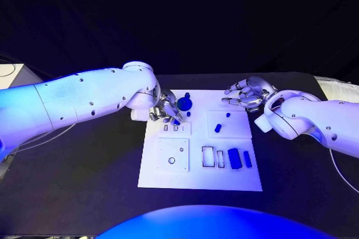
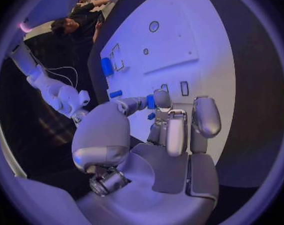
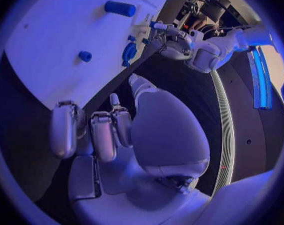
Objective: Assemble the parts on the task board
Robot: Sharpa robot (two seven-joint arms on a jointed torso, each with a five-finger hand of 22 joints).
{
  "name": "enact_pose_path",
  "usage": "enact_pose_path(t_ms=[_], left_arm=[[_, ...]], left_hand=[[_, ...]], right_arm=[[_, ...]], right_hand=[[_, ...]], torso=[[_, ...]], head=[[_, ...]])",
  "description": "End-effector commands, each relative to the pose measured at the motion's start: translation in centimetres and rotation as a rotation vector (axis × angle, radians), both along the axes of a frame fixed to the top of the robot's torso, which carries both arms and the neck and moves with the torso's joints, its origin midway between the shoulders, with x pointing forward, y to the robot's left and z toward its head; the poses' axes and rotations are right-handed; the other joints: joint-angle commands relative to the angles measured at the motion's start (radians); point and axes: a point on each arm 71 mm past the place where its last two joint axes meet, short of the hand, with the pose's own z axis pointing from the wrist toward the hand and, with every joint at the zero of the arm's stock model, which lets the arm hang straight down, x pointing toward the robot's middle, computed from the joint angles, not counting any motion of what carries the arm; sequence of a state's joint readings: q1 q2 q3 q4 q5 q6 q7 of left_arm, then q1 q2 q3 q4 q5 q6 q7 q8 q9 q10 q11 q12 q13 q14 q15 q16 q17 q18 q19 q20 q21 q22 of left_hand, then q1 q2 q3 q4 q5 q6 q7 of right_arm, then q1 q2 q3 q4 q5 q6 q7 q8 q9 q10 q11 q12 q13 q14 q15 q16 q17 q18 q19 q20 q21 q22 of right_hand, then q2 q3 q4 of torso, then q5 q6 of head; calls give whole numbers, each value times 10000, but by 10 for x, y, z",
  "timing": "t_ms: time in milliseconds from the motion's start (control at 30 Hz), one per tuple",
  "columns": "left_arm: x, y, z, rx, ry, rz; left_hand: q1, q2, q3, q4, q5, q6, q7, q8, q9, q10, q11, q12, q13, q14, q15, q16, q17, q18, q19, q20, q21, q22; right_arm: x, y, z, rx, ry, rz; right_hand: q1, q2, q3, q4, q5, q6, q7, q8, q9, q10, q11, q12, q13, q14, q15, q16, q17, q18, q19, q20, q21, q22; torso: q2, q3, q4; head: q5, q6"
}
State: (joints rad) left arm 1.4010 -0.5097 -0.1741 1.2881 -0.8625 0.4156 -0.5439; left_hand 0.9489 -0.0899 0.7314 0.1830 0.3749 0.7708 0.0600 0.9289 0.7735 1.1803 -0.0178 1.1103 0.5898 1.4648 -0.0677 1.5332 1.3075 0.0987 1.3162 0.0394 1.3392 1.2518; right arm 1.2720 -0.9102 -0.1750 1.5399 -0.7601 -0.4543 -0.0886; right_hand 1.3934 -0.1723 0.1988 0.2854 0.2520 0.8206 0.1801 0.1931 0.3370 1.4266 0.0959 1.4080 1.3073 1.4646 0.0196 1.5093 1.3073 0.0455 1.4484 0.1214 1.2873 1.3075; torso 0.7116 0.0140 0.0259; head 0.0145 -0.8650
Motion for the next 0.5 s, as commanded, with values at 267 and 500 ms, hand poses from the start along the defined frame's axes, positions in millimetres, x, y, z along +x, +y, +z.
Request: enact_pose_path(t_ms=[267, 500], left_arm=[[-6, 0, -7, -165, 113, 133], [-6, 2, -9, -137, 110, 186]], left_hand=[[-500, -25, 3128, -2920, 121, 159, -103, 187, -17, 284, -69, 219, 312, 936, -121, 158, 2250, -165, 221, -62, 227, 228], [-550, -6, 3178, -2948, 135, 171, -113, 201, -23, 300, -78, 226, 318, 942, -131, 167, 2264, -173, 245, -71, 253, 260]], right_arm=[[0, 1, 0, -33, -73, 124], [0, 1, 0, -35, -73, 119]], right_hand=[[-83, 14, -64, -11, 34, -54, -20, 59, -10, 1, -44, 36, 1091, 713, -58, -65, 1351, 188, -48, -56, -35, 946], [-83, 14, -64, -11, 34, -54, -20, 59, -10, 1, -44, 36, 1091, 713, -58, -65, 1351, 188, -48, -56, -35, 946]], torso=[[4, -6, -11], [6, -4, -2]], head=[[23, 2], [13, -77]])
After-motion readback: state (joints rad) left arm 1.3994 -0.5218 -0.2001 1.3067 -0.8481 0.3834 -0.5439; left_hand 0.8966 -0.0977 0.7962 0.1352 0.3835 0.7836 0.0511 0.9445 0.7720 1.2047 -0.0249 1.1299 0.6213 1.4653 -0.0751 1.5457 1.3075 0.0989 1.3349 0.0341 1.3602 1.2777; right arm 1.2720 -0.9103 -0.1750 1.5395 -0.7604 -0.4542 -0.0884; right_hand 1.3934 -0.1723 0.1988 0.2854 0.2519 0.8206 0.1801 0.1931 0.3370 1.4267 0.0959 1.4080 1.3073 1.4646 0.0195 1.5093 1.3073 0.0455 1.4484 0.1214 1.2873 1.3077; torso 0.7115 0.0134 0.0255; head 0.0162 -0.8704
